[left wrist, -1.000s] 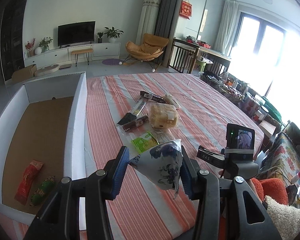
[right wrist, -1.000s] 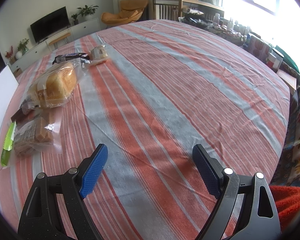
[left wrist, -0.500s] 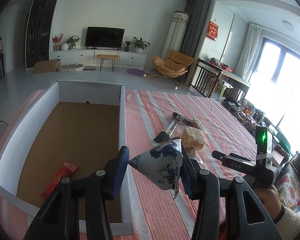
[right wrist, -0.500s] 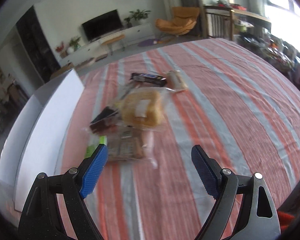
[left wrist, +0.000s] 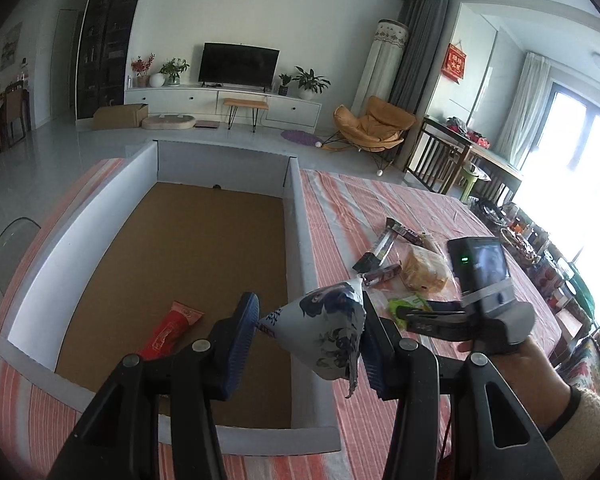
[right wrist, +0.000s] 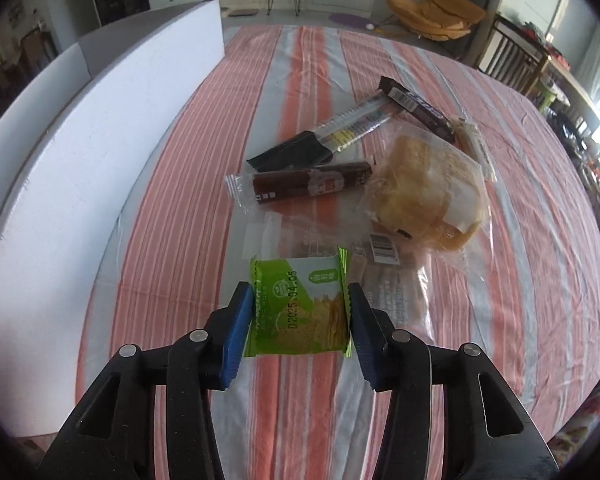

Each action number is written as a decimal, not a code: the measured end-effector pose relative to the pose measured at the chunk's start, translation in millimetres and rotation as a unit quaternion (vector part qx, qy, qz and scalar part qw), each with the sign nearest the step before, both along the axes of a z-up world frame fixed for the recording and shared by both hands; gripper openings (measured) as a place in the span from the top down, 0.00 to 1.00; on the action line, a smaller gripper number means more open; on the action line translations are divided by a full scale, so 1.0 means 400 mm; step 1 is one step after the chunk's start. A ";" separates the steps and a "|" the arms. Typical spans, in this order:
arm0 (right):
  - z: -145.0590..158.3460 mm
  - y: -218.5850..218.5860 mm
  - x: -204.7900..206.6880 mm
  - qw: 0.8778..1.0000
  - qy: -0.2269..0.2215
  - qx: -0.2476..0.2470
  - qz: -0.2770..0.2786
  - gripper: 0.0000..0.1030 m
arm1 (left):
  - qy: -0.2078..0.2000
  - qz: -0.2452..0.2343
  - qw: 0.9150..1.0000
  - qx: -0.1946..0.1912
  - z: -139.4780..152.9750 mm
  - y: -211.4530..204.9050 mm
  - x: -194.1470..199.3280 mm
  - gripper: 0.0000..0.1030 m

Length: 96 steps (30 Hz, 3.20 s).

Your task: Organize snacks

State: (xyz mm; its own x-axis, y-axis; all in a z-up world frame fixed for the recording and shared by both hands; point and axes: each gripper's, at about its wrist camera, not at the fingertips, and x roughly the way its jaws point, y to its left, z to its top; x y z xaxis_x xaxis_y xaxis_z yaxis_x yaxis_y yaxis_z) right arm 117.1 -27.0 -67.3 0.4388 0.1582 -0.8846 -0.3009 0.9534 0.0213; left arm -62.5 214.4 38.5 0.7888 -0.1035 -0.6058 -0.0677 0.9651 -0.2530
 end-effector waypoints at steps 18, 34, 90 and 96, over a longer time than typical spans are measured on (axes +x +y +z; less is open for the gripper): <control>0.322 0.288 -0.159 0.951 -0.013 0.261 0.166 0.46 | 0.044 0.138 0.989 0.031 -0.018 0.263 0.036 0.52; -0.025 -0.260 -0.129 0.977 -0.115 0.021 -0.176 0.29 | 0.045 -0.024 0.999 -0.002 -0.078 -0.058 0.101 0.04; -0.111 -0.429 -0.133 0.956 -0.086 -0.004 -0.279 0.14 | 0.129 -0.111 0.977 0.126 -0.421 -0.448 0.305 0.00; -0.112 -0.428 -0.133 0.956 -0.087 -0.005 -0.279 0.12 | 0.129 -0.111 0.977 0.126 -0.421 -0.448 0.305 0.00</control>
State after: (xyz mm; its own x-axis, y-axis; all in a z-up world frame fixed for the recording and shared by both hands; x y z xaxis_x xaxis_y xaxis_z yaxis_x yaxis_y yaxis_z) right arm 63.7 -198.2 -112.2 0.5925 -0.1512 -0.7913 0.2572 0.9663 0.0080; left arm 59.6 35.3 -129.7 0.5808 -0.0770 -0.8104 0.1203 0.9927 -0.0081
